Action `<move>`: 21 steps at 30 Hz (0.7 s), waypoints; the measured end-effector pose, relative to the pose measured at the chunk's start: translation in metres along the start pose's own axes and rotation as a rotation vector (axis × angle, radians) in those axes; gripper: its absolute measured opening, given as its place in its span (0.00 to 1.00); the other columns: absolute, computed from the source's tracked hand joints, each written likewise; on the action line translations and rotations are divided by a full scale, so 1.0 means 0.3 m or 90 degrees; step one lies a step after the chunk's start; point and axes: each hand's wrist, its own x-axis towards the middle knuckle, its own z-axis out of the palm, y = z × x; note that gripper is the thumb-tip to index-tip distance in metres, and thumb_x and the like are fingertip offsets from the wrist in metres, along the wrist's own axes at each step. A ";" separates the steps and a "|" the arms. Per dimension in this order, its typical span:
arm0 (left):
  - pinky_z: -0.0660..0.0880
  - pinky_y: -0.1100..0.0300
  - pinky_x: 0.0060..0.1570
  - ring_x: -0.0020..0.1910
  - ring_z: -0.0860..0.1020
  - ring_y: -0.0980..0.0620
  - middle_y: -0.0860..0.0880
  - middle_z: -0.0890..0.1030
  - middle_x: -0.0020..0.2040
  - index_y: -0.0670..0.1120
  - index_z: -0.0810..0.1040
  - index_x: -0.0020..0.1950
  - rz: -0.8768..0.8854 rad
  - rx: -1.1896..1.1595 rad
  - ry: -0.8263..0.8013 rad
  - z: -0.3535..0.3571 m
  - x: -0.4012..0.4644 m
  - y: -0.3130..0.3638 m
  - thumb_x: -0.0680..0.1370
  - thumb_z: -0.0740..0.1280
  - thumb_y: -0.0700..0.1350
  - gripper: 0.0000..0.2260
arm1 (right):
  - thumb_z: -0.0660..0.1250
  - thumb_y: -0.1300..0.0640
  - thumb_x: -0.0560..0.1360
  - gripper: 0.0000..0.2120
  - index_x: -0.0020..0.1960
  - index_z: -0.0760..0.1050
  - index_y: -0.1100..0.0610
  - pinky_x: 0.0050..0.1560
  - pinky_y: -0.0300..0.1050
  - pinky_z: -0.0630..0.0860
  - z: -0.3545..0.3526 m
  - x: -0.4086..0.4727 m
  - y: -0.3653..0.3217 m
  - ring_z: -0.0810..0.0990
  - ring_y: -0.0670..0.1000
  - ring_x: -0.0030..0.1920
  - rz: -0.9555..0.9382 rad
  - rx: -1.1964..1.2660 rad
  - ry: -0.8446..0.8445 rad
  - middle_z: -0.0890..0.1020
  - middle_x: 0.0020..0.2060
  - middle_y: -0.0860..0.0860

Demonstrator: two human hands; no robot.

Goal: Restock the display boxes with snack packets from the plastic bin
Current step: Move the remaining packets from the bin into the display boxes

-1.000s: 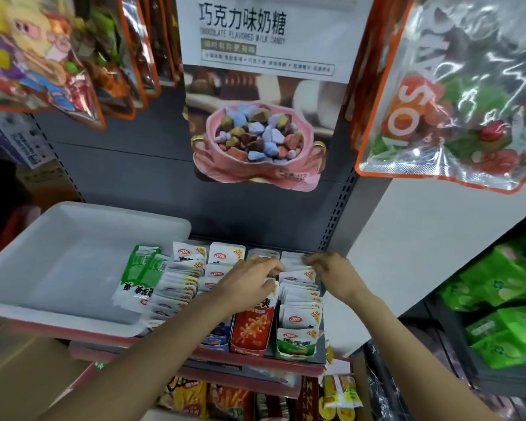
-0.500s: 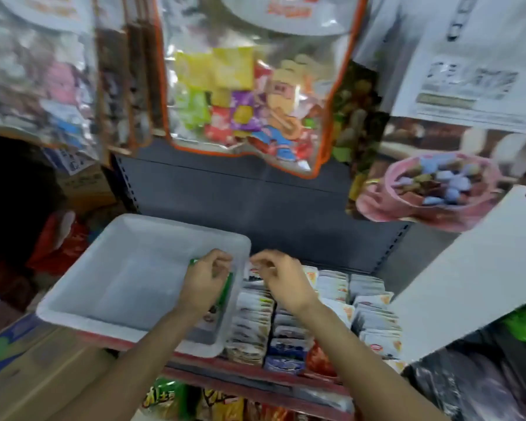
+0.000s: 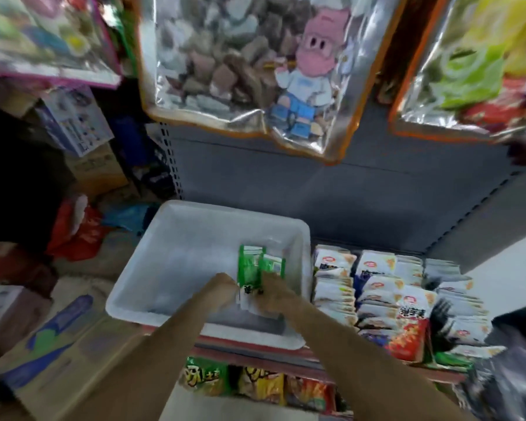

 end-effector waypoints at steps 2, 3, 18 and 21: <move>0.69 0.60 0.32 0.31 0.73 0.47 0.42 0.72 0.32 0.40 0.73 0.36 -0.031 -0.083 -0.021 0.018 0.017 -0.012 0.76 0.62 0.35 0.08 | 0.57 0.56 0.79 0.19 0.67 0.66 0.63 0.51 0.47 0.70 0.019 0.014 0.009 0.74 0.57 0.59 0.027 -0.005 -0.035 0.72 0.64 0.61; 0.71 0.58 0.34 0.33 0.75 0.46 0.40 0.75 0.35 0.39 0.75 0.40 -0.039 -0.106 -0.027 0.026 0.020 -0.014 0.75 0.63 0.35 0.05 | 0.55 0.56 0.80 0.17 0.66 0.67 0.64 0.47 0.45 0.68 0.030 0.019 0.018 0.75 0.57 0.57 0.040 0.000 -0.050 0.73 0.62 0.62; 0.73 0.56 0.50 0.55 0.79 0.41 0.38 0.81 0.54 0.35 0.79 0.54 0.002 -0.051 0.204 -0.027 -0.013 0.021 0.76 0.64 0.39 0.11 | 0.59 0.64 0.78 0.21 0.71 0.63 0.63 0.55 0.45 0.71 0.000 -0.017 0.001 0.73 0.59 0.63 0.015 -0.035 -0.104 0.72 0.65 0.60; 0.77 0.53 0.49 0.41 0.83 0.50 0.38 0.82 0.47 0.39 0.79 0.44 0.079 -0.219 0.276 -0.082 -0.083 0.033 0.76 0.64 0.37 0.05 | 0.62 0.64 0.76 0.28 0.74 0.57 0.58 0.56 0.40 0.68 -0.059 -0.041 -0.021 0.71 0.56 0.66 -0.065 0.039 0.006 0.70 0.68 0.57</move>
